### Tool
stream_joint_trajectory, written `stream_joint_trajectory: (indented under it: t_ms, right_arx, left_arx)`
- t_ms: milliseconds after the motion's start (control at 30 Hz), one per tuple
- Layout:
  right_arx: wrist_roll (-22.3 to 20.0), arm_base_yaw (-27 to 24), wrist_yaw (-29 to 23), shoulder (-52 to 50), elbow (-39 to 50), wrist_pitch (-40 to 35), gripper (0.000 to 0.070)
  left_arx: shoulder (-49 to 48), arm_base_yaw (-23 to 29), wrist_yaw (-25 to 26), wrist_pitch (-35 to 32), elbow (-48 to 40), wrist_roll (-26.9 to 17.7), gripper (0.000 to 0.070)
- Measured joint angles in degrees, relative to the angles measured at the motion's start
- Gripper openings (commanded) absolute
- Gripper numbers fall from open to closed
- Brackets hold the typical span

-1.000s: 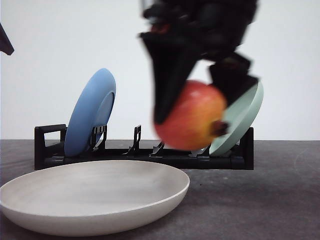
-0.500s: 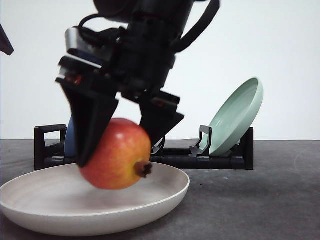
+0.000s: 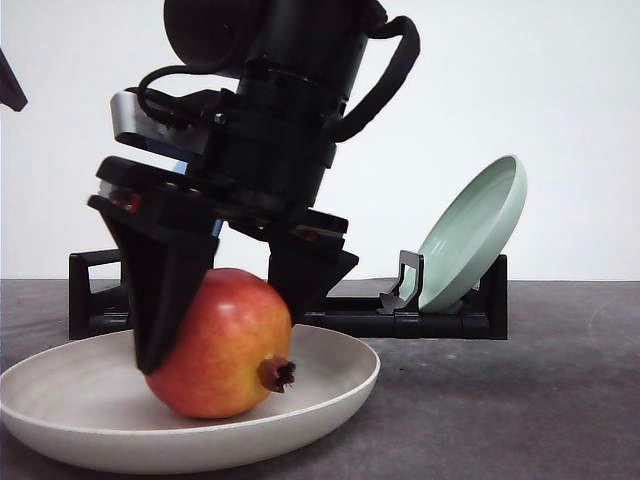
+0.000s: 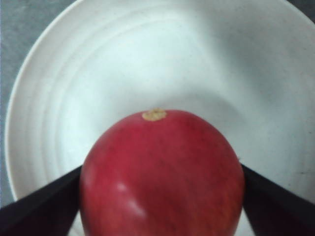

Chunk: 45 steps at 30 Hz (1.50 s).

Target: Place pomegranate in white plate

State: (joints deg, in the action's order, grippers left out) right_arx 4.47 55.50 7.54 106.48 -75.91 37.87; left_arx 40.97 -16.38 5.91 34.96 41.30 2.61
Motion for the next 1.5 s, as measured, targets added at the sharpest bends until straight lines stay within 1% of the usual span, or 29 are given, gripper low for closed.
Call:
stream_joint_trajectory:
  t_ms: [100,200,300,400,500,567,700,867,1067,1167,1367,1433,1500]
  right_arx:
    - [-0.1,0.0,0.0,-0.8,-0.3,-0.3,0.07]
    - [-0.7,-0.1,-0.1,-4.5,-0.2,-1.0,0.07]
    - [-1.4,-0.5,0.0,-10.6,1.7,-6.3,0.07]
    - [-1.7,-1.2,0.0,-17.0,7.0,-12.8,0.07]
    - [-1.7,-2.3,0.0,-22.1,13.6,-17.4,0.07]
    - [-1.7,-3.2,0.0,-25.4,17.6,-18.9,0.07]
    - [-1.6,-6.0,0.0,-33.5,23.7,-19.5,0.07]
    - [-0.3,-11.4,1.4,-42.2,30.5,-19.8,0.07]
    - [1.8,-20.4,1.5,-51.3,37.3,-18.3,0.07]
    - [2.1,-25.5,1.7,-55.3,39.4,-16.1,0.07]
    - [2.6,-35.0,1.9,-59.3,41.9,-14.1,0.07]
    - [3.0,-36.7,1.8,-59.3,41.9,-14.4,0.07]
    - [3.2,-37.2,1.5,-59.3,41.9,-14.6,0.07]
  left_arx:
    - [0.0,0.0,0.0,0.0,0.0,0.0,0.0353]
    - [0.0,0.0,0.0,0.0,0.0,0.0,0.0353]
    - [0.0,0.0,0.0,0.0,0.0,0.0,0.0353]
    - [0.0,0.0,0.0,0.0,0.0,0.0,0.0353]
    - [0.0,0.0,0.0,0.0,0.0,0.0,0.0353]
    - [0.0,0.0,0.0,0.0,0.0,0.0,0.0353]
    - [0.0,0.0,0.0,0.0,0.0,0.0,0.0353]
    - [0.0,0.0,0.0,0.0,0.0,0.0,0.0353]
    - [0.0,0.0,0.0,0.0,0.0,0.6,0.0353]
    - [0.0,0.0,0.0,0.0,0.0,1.0,0.0353]
    - [0.0,0.0,0.0,0.0,0.0,1.3,0.0353]
    - [0.0,0.0,0.0,0.0,0.0,1.3,0.0354]
    - [0.0,0.0,0.0,0.1,0.0,1.3,0.0354]
